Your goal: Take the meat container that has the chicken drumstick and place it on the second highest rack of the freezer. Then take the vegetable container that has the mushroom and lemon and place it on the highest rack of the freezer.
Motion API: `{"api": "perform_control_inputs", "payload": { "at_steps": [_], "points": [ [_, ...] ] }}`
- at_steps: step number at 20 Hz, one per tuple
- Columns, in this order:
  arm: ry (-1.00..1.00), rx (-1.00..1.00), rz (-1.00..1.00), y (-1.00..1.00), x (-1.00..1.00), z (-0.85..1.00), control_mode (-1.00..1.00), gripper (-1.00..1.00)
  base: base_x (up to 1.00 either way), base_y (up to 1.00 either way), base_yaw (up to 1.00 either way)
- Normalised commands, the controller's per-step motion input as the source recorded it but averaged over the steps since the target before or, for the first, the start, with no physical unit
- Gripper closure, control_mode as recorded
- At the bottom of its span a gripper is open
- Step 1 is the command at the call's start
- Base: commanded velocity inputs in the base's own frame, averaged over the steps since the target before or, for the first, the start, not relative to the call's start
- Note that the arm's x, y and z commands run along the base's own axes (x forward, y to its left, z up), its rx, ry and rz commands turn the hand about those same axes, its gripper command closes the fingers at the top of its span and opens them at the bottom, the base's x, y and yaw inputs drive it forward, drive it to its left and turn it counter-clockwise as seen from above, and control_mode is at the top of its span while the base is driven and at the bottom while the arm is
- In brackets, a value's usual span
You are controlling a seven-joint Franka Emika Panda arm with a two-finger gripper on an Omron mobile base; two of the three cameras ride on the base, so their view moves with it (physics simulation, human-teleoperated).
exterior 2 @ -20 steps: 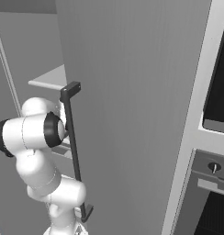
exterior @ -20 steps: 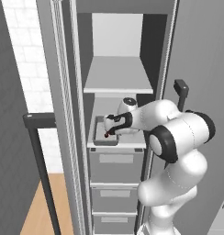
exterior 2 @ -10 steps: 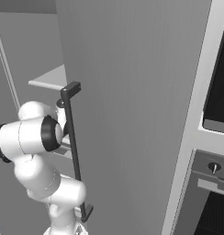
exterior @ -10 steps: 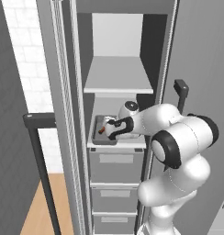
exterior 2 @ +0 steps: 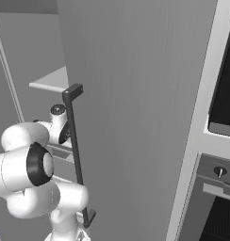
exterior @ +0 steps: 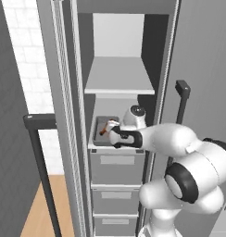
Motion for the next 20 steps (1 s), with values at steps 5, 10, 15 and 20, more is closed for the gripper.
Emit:
{"api": "perform_control_inputs", "payload": {
  "at_steps": [5, 10, 15, 20],
  "points": [
    [0.00, 0.00, -0.02, 0.00, -0.68, 0.43, -1.00, -1.00, 0.00, 0.00, 0.00],
    [0.00, 0.00, -0.01, 0.00, -0.82, 0.53, -1.00, -1.00, 0.00, 0.00, 0.00],
    [0.00, 0.00, 0.00, 0.00, -0.90, 0.61, -1.00, -1.00, 0.00, 0.00, 0.00],
    [0.00, 0.00, 0.00, -0.01, -0.90, 0.57, -1.00, -1.00, 0.00, 0.00, 0.00]
  ]
}}
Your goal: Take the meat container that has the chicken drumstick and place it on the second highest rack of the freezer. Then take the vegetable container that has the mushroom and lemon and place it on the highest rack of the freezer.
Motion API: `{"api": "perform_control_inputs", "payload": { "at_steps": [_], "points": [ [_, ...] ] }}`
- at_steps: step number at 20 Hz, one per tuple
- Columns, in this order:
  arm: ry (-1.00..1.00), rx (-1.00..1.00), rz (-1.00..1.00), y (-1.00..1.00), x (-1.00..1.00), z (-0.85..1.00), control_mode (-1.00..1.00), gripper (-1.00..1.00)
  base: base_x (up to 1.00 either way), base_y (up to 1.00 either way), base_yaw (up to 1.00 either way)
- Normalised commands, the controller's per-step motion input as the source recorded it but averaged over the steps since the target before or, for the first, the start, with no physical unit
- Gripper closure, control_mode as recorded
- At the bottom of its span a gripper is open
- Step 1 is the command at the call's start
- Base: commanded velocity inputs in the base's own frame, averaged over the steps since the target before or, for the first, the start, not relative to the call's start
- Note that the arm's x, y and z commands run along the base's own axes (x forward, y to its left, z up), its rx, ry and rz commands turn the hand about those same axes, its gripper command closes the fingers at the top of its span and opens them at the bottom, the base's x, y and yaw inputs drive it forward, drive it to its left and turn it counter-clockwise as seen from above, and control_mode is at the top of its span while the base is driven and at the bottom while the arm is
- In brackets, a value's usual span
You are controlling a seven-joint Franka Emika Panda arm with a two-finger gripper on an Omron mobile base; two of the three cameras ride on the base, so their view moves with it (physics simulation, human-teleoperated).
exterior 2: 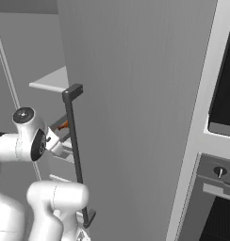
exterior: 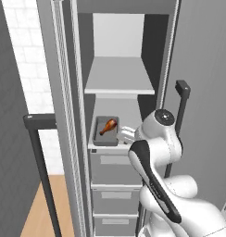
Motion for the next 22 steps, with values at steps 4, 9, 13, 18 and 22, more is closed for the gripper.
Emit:
{"api": "perform_control_inputs", "payload": {
  "at_steps": [4, 9, 13, 18, 22],
  "points": [
    [0.00, 0.00, 0.00, -0.05, -0.61, 0.47, -1.00, -1.00, 0.00, 0.00, 0.00],
    [0.00, 0.00, 0.00, 0.00, -0.08, 0.02, -1.00, -1.00, 0.00, 0.00, 0.00],
    [-0.01, 0.00, 0.00, -0.01, -0.15, -0.06, -1.00, -1.00, 0.00, 0.00, 0.00],
    [-0.07, 0.00, 0.00, -0.02, -0.32, 0.00, 1.00, -1.00, -0.60, -0.15, -0.05],
    [0.00, 0.00, 0.00, 0.00, 0.00, 0.00, 1.00, -1.00, -1.00, -0.51, -0.28]
  ]
}}
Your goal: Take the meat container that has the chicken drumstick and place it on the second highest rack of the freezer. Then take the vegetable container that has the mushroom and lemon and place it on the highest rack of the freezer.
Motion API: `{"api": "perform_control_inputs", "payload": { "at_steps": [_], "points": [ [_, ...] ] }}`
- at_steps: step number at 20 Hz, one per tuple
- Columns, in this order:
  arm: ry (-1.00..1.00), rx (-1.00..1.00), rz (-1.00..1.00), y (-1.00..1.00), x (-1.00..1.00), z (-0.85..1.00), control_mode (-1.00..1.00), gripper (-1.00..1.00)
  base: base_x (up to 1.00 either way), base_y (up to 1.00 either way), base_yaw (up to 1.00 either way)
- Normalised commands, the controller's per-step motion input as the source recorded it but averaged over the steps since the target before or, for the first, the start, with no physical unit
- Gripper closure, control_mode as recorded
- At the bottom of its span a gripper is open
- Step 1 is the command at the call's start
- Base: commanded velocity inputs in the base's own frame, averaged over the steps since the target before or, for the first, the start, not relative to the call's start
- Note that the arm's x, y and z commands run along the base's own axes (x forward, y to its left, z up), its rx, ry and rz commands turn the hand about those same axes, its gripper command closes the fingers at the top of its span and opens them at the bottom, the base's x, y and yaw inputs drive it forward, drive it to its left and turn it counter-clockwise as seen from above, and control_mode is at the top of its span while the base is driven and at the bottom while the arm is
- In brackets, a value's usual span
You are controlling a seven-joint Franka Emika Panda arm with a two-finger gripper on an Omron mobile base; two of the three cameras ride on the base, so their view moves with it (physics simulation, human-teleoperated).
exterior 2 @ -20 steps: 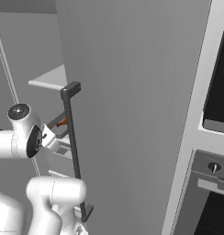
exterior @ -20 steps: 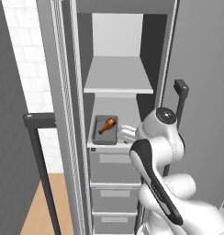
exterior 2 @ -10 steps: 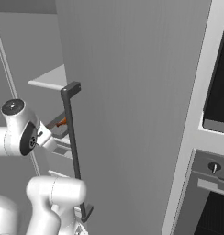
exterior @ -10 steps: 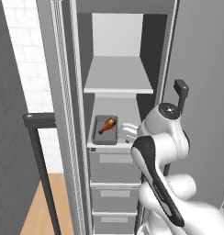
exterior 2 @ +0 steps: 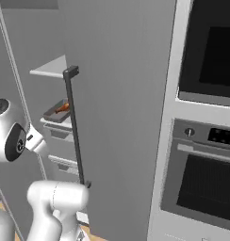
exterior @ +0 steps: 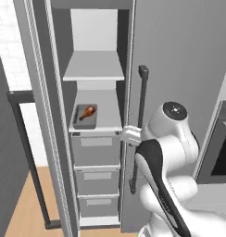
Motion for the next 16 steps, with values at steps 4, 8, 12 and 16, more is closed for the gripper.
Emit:
{"api": "perform_control_inputs", "payload": {
  "at_steps": [4, 8, 12, 16],
  "points": [
    [0.00, 0.00, 0.00, 0.00, 0.00, 0.00, 1.00, -1.00, -0.64, -0.50, -0.52],
    [0.00, 0.00, 0.00, 0.00, 0.00, 0.00, 1.00, -1.00, -0.20, -0.46, -0.69],
    [0.00, 0.00, 0.00, 0.00, 0.00, 0.00, 1.00, -1.00, 0.00, -0.73, -0.70],
    [0.00, 0.00, 0.00, 0.00, 0.00, 0.00, 1.00, -1.00, 0.06, -0.97, -0.61]
  ]
}}
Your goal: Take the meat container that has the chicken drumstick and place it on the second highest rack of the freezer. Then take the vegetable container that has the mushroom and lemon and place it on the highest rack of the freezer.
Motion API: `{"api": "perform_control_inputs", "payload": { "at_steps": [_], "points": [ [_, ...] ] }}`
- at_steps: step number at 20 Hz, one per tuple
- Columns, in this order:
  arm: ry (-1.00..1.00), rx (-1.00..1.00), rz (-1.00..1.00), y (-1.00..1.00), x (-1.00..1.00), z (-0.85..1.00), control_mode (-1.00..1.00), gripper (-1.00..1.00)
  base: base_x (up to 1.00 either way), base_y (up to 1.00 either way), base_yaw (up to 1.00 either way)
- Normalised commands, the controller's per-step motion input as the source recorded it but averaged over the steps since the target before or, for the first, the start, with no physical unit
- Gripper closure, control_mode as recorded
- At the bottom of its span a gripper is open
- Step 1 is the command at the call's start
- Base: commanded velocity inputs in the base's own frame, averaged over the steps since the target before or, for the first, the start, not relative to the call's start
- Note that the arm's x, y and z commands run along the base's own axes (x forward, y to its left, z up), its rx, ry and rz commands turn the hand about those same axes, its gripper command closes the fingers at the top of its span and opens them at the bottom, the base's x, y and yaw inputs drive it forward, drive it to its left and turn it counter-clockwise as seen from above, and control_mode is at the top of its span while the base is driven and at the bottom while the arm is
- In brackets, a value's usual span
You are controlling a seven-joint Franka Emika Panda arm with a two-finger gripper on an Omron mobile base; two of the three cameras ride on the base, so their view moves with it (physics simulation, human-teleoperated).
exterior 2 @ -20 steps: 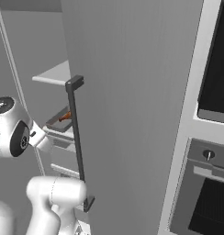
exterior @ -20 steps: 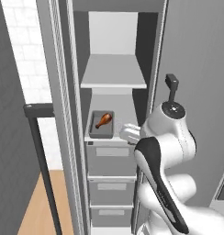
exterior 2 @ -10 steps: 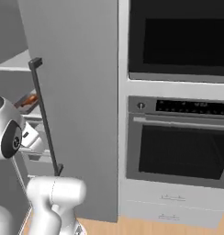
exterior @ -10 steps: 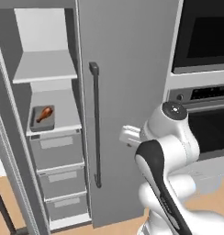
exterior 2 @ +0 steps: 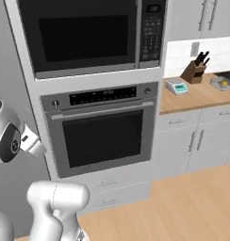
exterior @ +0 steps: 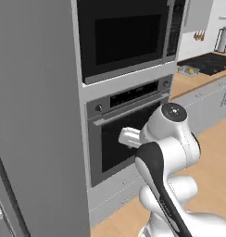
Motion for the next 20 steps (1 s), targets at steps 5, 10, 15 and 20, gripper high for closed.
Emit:
{"api": "perform_control_inputs", "payload": {
  "at_steps": [5, 10, 15, 20],
  "points": [
    [0.00, 0.00, 0.00, 0.00, 0.00, 0.00, 1.00, -1.00, 0.43, -1.00, -0.35],
    [0.00, 0.00, 0.00, 0.00, 0.00, 0.00, 1.00, -1.00, 0.73, -1.00, -0.13],
    [0.00, 0.00, 0.00, 0.00, 0.00, 0.00, 1.00, -1.00, 0.84, -1.00, -0.01],
    [0.00, 0.00, 0.00, 0.00, 0.00, 0.00, 1.00, -1.00, 0.87, -1.00, 0.01]
  ]
}}
